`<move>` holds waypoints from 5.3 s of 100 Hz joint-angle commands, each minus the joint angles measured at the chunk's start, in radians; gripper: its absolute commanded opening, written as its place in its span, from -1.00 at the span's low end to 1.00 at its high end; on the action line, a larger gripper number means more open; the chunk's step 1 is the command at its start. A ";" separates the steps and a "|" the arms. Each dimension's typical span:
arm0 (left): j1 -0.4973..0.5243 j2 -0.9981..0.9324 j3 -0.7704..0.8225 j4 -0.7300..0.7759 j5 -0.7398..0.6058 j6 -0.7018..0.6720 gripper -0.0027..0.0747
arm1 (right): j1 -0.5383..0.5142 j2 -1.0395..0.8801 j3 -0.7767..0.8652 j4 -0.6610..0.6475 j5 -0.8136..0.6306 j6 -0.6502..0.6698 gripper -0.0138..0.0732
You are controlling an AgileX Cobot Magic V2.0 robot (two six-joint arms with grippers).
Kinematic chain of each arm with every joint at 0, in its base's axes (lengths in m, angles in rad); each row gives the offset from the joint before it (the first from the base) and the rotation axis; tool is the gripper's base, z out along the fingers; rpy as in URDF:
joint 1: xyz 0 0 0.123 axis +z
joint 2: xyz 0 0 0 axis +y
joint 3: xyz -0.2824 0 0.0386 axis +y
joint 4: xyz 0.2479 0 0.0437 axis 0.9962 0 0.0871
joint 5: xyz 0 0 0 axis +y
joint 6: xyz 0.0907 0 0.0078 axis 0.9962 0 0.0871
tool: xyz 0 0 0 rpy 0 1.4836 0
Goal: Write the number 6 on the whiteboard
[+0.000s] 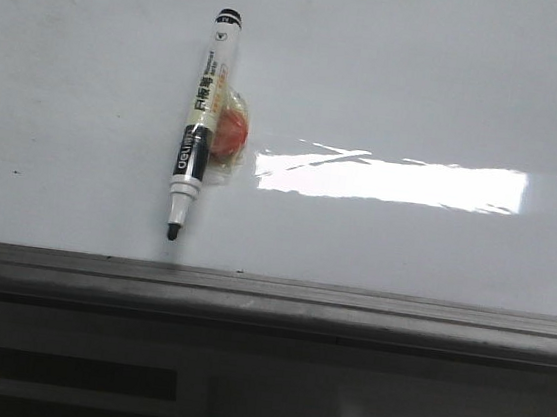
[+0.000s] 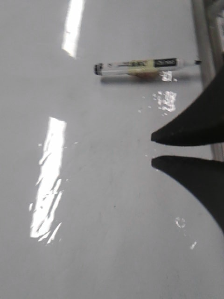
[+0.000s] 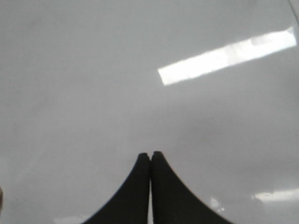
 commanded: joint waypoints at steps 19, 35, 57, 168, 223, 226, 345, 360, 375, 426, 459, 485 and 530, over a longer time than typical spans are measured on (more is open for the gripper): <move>-0.090 0.314 -0.131 -0.173 0.059 0.272 0.29 | 0.033 0.086 -0.099 -0.004 0.021 -0.045 -0.06; -0.242 0.484 -0.131 -0.302 0.018 0.324 0.11 | 0.063 0.098 -0.099 -0.004 0.038 -0.045 0.11; -0.461 0.658 -0.137 -0.393 -0.237 0.324 0.10 | 0.070 0.099 -0.099 -0.004 0.040 -0.045 0.11; -0.648 0.884 -0.338 -0.283 0.035 0.807 -0.98 | 0.221 0.160 -0.169 0.227 0.119 -0.620 0.10; -0.666 0.884 -0.394 0.063 0.076 0.836 -0.98 | 0.816 0.650 -0.186 0.323 -0.096 -0.777 0.24; -0.666 0.884 -0.394 0.063 0.076 0.836 -0.98 | 0.847 0.666 -0.186 0.323 -0.134 -0.777 0.27; -0.666 0.884 -0.394 0.024 0.054 0.836 -0.98 | 0.923 0.948 -0.294 0.494 -0.173 -0.777 -0.80; -0.666 0.884 -0.394 0.017 0.054 0.836 -0.98 | 0.923 0.948 -0.294 0.494 -0.180 -0.777 -0.85; -0.666 0.884 -0.394 0.014 0.054 0.836 -0.98 | 0.923 0.948 -0.294 0.494 -0.188 -0.777 -0.85; -0.666 0.884 -0.394 -0.034 0.054 0.836 -0.15 | 0.923 0.944 -0.294 0.485 -0.220 -0.777 -0.85; -0.662 0.770 -0.394 -0.067 0.026 0.759 0.63 | 0.923 0.913 -0.294 0.399 -0.254 -0.777 -0.85; -0.574 0.469 -0.332 -0.069 -0.081 0.588 0.29 | 0.921 0.772 -0.277 0.269 -0.286 -0.777 -0.80; -0.318 0.004 -0.014 -0.176 -0.186 0.433 -0.90 | 0.907 0.507 -0.020 0.041 -0.644 -0.887 -0.80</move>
